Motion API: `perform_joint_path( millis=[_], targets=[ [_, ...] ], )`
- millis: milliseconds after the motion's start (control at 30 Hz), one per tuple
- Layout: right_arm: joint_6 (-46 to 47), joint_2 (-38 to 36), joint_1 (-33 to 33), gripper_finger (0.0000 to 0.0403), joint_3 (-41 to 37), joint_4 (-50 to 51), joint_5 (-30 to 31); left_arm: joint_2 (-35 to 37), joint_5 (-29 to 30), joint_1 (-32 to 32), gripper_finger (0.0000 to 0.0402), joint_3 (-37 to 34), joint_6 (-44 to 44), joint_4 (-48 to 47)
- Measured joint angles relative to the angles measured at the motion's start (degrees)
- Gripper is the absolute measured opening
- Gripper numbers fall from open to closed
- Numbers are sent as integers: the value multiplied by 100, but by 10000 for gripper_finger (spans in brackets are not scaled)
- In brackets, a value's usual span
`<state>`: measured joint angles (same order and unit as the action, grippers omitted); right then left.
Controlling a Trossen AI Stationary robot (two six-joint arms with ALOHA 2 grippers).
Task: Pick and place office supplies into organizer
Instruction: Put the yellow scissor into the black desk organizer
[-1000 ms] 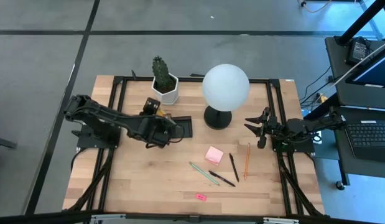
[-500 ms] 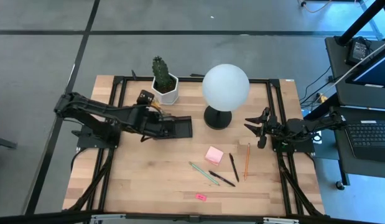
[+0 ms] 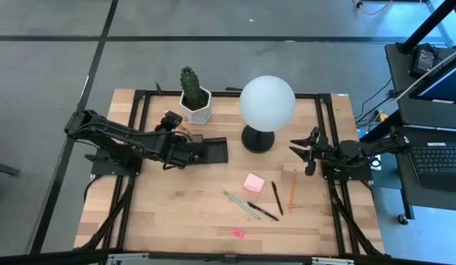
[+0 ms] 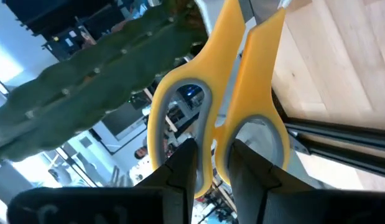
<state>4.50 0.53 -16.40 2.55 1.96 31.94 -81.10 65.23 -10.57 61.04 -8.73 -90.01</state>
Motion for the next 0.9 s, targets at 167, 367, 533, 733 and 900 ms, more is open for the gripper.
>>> perform_joint_path(
  millis=[167,367,533,733,900],
  targets=[
    [71,1,0,127,0,0,3,-87,200,17,67,-209,167,-3],
    [110,0,0,127,-1,0,4,-447,402,17,67,-208,268,-1],
    [119,-1,0,127,0,1,4,-735,522,-7,67,-208,368,-1],
    [116,0,0,126,0,0,0,-1060,513,-142,67,-207,368,3],
    [115,-1,0,126,0,2,2,-1352,529,-261,67,-205,556,-1]
  ],
)
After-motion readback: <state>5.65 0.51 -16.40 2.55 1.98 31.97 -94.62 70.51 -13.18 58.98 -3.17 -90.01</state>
